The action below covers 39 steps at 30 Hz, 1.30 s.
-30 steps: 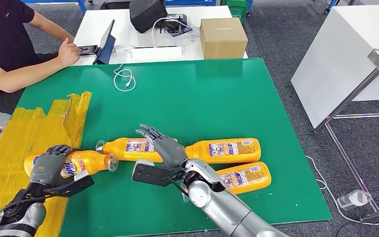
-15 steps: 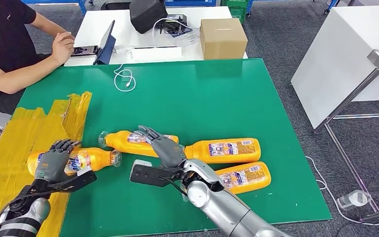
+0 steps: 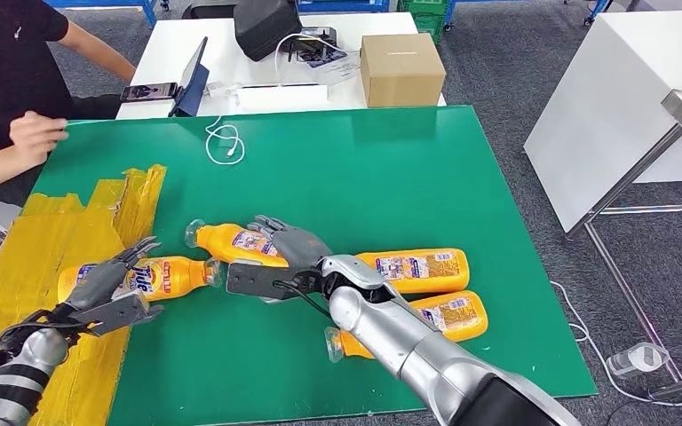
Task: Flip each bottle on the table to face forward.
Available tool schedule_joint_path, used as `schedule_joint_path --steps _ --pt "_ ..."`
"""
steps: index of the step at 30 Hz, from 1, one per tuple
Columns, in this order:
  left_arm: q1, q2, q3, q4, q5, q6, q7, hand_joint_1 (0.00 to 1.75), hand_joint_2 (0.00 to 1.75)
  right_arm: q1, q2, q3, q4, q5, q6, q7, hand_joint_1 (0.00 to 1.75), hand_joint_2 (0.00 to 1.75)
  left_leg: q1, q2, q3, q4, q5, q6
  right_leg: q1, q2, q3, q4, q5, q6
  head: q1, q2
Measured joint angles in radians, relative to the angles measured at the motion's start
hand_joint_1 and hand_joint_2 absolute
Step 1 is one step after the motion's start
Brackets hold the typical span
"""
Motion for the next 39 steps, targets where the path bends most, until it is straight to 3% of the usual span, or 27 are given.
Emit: schedule_joint_path --steps 8,17,32,38,39 --pt "-0.003 0.029 -0.018 -0.008 0.202 -0.103 -0.062 0.00 0.00 -0.079 0.039 0.000 0.148 -0.002 0.004 0.013 0.00 1.75 0.000 0.000 0.000 0.000 0.000 0.000 0.000 0.000 0.000 0.000 0.000 0.000 0.000 0.000" --pt "0.055 -0.013 0.041 -0.133 0.555 -0.234 -0.070 0.00 0.00 -0.101 0.061 0.000 0.241 0.008 0.011 0.029 0.00 1.75 0.000 0.001 -0.001 0.000 0.000 0.000 0.000 0.001 -0.001 0.000 0.000 0.000 0.000 0.000" --pt "0.078 -0.055 0.108 -0.187 0.593 -0.285 -0.070 0.00 0.00 -0.090 0.067 0.000 0.297 0.015 0.018 0.035 0.00 1.75 0.000 0.001 -0.001 0.000 0.000 0.000 0.000 0.001 -0.002 0.000 0.000 0.000 0.000 0.000" --pt "0.075 -0.074 0.113 -0.188 0.576 -0.275 -0.070 0.00 0.00 -0.082 0.072 0.000 0.324 0.033 0.028 0.074 0.00 1.75 0.000 0.001 -0.001 0.000 0.000 0.000 0.000 0.001 -0.002 0.000 0.000 0.000 0.000 0.000" --pt "0.073 -0.076 0.112 -0.188 0.569 -0.269 -0.070 0.00 0.00 -0.081 0.074 0.000 0.329 0.039 0.033 0.082 0.15 1.75 0.000 0.001 -0.001 0.000 0.000 0.000 0.000 0.001 -0.002 0.000 0.000 0.000 0.000 0.000"
